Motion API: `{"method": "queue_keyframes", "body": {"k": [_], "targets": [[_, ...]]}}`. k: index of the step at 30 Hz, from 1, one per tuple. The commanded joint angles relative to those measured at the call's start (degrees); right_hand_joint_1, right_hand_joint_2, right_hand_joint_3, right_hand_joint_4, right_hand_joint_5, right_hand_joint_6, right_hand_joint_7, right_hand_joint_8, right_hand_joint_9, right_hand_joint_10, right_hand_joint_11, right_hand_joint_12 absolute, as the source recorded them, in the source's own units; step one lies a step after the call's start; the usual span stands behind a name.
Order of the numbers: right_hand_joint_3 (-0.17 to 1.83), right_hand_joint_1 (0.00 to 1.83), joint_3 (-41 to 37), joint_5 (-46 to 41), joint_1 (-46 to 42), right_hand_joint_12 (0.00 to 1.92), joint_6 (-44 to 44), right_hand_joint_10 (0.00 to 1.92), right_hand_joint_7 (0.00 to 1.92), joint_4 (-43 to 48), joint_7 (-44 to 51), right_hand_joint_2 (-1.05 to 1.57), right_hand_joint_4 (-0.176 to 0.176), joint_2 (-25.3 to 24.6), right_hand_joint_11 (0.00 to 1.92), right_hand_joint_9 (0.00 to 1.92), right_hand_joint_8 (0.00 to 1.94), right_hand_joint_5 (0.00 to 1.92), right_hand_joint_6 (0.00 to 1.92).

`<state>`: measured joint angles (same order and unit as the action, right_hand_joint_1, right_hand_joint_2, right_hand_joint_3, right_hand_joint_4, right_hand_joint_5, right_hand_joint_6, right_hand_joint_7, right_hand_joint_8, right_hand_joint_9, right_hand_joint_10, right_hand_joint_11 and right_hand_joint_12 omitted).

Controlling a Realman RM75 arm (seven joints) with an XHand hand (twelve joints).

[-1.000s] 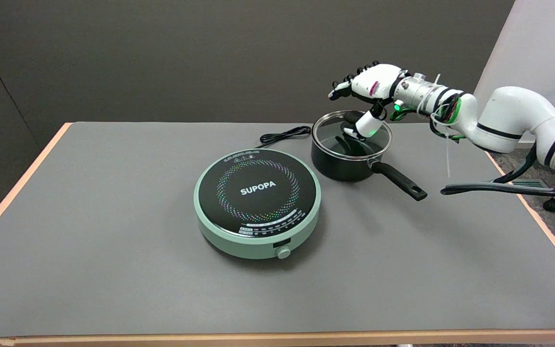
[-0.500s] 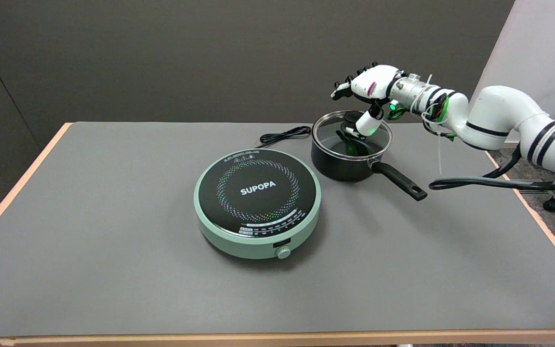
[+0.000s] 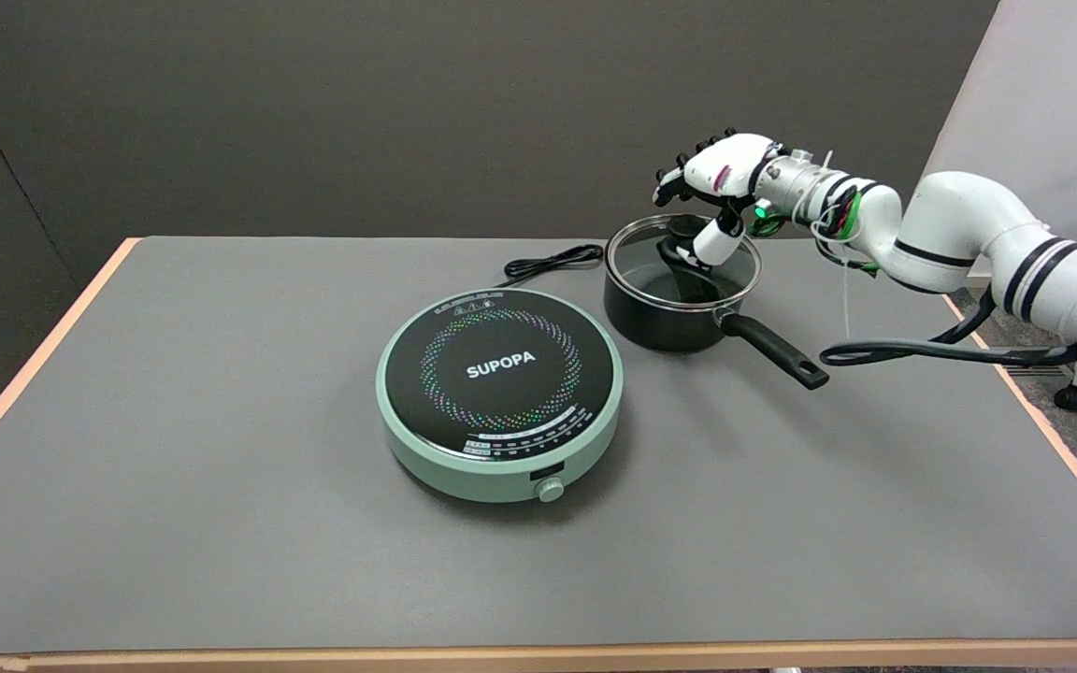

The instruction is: Pick up the pot lid.

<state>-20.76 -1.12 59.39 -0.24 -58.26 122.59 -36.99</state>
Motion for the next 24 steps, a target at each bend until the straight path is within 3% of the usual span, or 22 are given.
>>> {"method": "queue_keyframes", "body": {"k": [1,12,24], "targets": [[0.93,0.75,-2.25,-0.01,-2.52,0.62,-0.5,0.39,0.65,2.5,0.0,0.63,0.11,-0.37,0.39,0.65,0.22,0.52,0.25],[0.89,0.77,-2.87,-0.35,-3.25,0.62,-2.01,0.49,0.73,2.34,-0.08,0.67,0.139,-0.12,0.41,0.7,0.27,0.57,0.34],[0.85,0.77,-3.7,-3.31,-3.27,0.63,-3.36,0.59,0.77,2.0,-0.08,0.69,0.141,-0.12,0.44,0.73,0.33,0.6,0.4]]}}
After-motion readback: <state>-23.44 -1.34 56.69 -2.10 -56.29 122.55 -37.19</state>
